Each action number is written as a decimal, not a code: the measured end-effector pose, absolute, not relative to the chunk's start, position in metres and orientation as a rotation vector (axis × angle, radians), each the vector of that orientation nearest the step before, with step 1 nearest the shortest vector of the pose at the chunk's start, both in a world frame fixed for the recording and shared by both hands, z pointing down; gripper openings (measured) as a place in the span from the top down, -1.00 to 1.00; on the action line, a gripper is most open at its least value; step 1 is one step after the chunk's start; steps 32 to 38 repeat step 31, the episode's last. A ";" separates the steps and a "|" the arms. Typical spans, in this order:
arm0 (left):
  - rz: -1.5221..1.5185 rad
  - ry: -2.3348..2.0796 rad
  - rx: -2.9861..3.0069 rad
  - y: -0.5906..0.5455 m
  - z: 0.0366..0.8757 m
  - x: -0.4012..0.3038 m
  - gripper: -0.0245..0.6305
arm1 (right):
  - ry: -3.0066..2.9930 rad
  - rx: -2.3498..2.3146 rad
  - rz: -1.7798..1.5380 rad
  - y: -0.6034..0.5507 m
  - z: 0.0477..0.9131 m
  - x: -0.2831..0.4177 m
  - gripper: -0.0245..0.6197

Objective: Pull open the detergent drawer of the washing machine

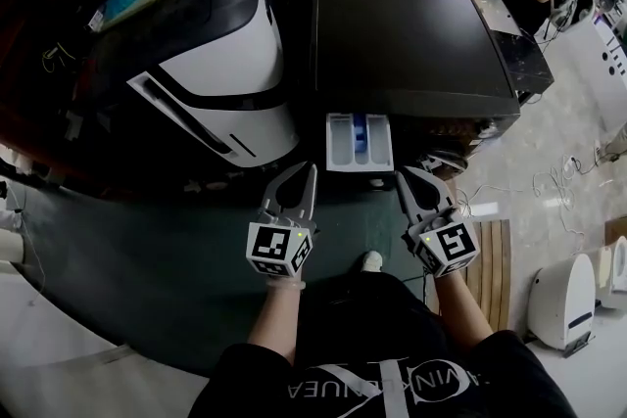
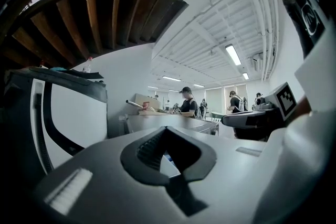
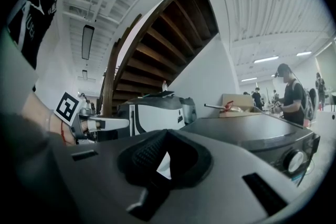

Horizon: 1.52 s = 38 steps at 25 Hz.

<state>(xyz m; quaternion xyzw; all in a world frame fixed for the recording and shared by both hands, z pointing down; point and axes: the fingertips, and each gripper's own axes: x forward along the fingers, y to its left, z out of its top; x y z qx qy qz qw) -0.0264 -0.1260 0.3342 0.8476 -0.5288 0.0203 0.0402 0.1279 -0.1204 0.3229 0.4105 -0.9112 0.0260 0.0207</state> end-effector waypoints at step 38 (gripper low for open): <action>0.015 -1.760 2.620 -0.118 0.296 -0.038 0.90 | -2.901 1.293 -0.002 -0.122 0.286 0.126 0.89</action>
